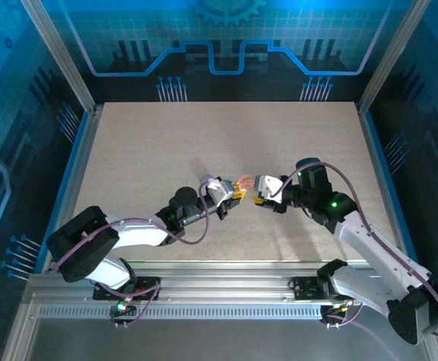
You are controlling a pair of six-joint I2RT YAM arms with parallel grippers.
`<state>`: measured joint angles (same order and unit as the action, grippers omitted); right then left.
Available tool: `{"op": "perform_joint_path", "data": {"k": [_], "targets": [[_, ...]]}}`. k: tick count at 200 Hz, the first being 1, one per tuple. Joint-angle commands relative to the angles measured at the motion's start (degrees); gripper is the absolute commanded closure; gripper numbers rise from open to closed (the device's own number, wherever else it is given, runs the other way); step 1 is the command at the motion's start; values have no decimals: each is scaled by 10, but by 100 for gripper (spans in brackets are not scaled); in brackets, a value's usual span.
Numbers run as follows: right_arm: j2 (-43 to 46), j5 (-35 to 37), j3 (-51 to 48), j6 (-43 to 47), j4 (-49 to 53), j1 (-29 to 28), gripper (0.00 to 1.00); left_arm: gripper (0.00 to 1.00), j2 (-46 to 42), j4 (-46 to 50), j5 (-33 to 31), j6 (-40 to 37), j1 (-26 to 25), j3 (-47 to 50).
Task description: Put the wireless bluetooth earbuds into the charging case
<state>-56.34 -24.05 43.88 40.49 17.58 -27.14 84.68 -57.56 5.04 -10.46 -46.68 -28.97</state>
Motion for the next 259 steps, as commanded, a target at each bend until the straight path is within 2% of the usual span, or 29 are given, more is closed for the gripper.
{"op": "perform_joint_path", "data": {"k": [1,75,259], "targets": [[-11,-12,8,-10,-7,-12,66,86,-15,-17,11,-2,-5,-2],[-25,-22,11,-13,-15,-27,72,86,-14,-16,12,-4,-4,-5],[-58,-22,42,-27,-38,-51,75,86,-15,-6,17,-6,-5,-6]]}}
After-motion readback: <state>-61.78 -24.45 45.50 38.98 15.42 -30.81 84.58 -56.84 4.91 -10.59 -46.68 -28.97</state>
